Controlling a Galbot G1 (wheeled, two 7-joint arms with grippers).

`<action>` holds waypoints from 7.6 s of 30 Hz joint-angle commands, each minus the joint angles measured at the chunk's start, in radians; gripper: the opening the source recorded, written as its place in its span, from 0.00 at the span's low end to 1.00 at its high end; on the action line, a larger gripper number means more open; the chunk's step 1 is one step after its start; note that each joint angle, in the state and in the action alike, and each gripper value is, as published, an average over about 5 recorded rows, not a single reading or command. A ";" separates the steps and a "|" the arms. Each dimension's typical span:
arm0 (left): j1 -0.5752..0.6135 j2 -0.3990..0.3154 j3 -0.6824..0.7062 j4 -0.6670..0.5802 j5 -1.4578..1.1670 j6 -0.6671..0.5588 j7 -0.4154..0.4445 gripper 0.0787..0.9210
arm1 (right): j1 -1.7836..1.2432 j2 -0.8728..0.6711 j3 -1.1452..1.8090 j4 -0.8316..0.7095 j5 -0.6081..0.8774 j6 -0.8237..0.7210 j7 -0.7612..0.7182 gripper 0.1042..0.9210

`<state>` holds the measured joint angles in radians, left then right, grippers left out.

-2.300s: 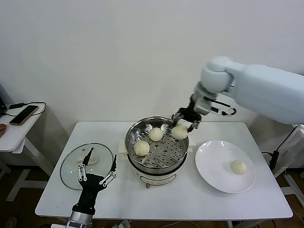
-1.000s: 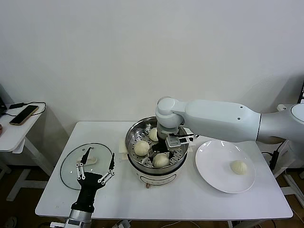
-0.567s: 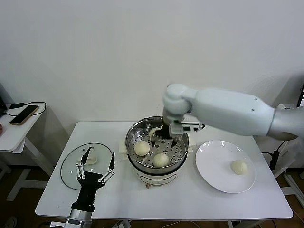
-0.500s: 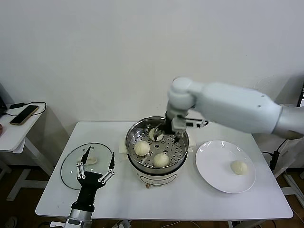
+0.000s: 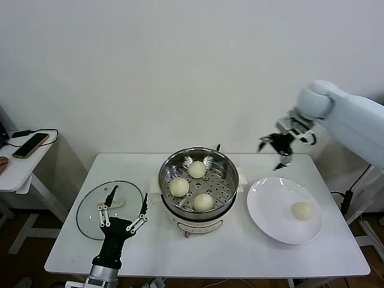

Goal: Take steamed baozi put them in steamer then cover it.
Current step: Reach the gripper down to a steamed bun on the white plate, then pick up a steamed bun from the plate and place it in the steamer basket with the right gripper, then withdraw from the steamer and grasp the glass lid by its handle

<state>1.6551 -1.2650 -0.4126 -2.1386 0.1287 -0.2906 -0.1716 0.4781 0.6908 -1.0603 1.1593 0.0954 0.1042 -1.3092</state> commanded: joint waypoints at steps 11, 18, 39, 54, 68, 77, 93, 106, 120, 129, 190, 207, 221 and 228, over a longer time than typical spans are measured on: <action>0.004 -0.006 -0.006 0.005 0.003 0.005 0.001 0.88 | -0.455 -0.090 0.225 -0.212 -0.113 -0.117 0.066 0.88; 0.004 -0.006 -0.007 0.009 0.003 0.004 0.001 0.88 | -0.492 -0.067 0.242 -0.217 -0.135 -0.107 0.114 0.88; 0.001 -0.008 -0.008 0.017 0.003 0.002 0.000 0.88 | -0.502 -0.039 0.240 -0.240 -0.138 -0.112 0.140 0.86; -0.001 -0.003 -0.003 0.009 0.003 0.006 0.000 0.88 | -0.164 -0.074 0.045 -0.089 -0.056 -0.112 0.006 0.64; -0.002 0.006 0.004 0.002 0.003 0.007 -0.003 0.88 | 0.435 0.252 -0.440 0.080 0.434 -0.236 -0.032 0.64; -0.006 0.007 0.004 0.006 0.002 0.005 -0.006 0.88 | 0.381 0.435 -0.453 0.069 0.509 -0.304 0.054 0.64; -0.005 0.003 -0.006 0.007 0.000 0.002 -0.013 0.88 | 0.211 0.510 -0.468 -0.006 0.405 -0.326 0.112 0.63; -0.009 0.004 -0.010 0.012 -0.002 0.001 -0.016 0.88 | 0.138 0.508 -0.450 -0.034 0.361 -0.324 0.135 0.63; -0.011 0.005 -0.012 0.012 -0.001 0.005 -0.022 0.88 | 0.121 0.502 -0.445 -0.042 0.326 -0.318 0.131 0.73; -0.010 0.004 -0.013 0.010 -0.001 0.006 -0.022 0.88 | 0.133 0.481 -0.428 -0.023 0.318 -0.313 0.128 0.87; -0.186 0.116 -0.108 0.561 1.044 0.224 -0.167 0.88 | -1.734 0.486 1.587 0.365 0.134 0.295 1.609 0.88; -0.363 0.100 -0.079 0.698 1.017 0.273 -0.192 0.88 | -1.732 0.518 1.560 0.345 0.093 0.290 1.592 0.88; -0.461 0.091 -0.054 0.783 1.026 0.296 -0.171 0.88 | -1.725 0.523 1.554 0.339 0.079 0.289 1.588 0.88; -0.500 0.087 -0.044 0.809 1.036 0.301 -0.163 0.88 | -1.723 0.533 1.552 0.335 0.069 0.290 1.588 0.88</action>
<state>1.2184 -1.1752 -0.4647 -1.3791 1.1517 0.0006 -0.3433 -1.2388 1.2164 0.4883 1.4956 0.1738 0.3922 0.2803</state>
